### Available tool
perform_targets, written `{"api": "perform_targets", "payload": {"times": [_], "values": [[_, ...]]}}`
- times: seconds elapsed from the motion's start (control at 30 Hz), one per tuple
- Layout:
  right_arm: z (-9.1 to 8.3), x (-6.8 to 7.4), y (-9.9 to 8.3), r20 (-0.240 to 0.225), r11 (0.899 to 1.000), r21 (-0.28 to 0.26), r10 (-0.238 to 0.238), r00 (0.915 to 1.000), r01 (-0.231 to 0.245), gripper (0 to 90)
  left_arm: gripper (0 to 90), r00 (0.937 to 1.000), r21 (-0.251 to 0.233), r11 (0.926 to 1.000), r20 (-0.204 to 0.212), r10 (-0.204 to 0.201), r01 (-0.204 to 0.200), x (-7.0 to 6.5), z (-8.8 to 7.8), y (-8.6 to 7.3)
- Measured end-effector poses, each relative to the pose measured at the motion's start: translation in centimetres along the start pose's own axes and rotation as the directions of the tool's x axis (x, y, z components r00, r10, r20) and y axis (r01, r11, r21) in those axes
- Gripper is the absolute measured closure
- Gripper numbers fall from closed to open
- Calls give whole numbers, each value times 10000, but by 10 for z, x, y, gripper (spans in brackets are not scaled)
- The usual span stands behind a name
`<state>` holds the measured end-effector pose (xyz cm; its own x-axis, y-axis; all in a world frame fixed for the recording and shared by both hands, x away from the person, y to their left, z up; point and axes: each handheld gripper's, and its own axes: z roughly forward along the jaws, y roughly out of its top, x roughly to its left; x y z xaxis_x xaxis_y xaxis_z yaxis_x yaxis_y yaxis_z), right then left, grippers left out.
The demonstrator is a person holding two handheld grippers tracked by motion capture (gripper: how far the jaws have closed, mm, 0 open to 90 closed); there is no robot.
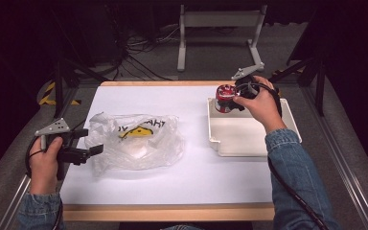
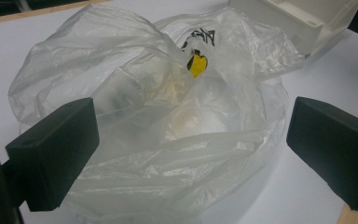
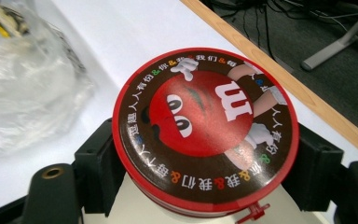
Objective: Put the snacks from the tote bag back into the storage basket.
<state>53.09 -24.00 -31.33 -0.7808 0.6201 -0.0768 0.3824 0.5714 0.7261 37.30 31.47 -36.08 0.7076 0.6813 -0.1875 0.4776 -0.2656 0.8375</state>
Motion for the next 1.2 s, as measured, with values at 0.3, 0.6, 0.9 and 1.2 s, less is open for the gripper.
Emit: {"api": "perform_targets", "payload": {"times": [0.3,0.6,0.9,1.2], "values": [[18,-10,-23,43,9997,207,111,9999,-111,245,26,9995,3,9998,-210,-223,223,-2,-9,-7],[37,-6,-33,-239,9995,299,42,9997,-34,245,25,9994,128,9996,-227,-251,254,-4,-14,-12],[56,-3,-46,-487,9992,364,170,9987,-153,246,26,9984,64,9993,-442,-354,357,0,-13,-13],[70,3,-55,-596,9984,551,115,9982,-82,245,27,9977,110,9986,-450,-504,509,4,-11,-13]]}}
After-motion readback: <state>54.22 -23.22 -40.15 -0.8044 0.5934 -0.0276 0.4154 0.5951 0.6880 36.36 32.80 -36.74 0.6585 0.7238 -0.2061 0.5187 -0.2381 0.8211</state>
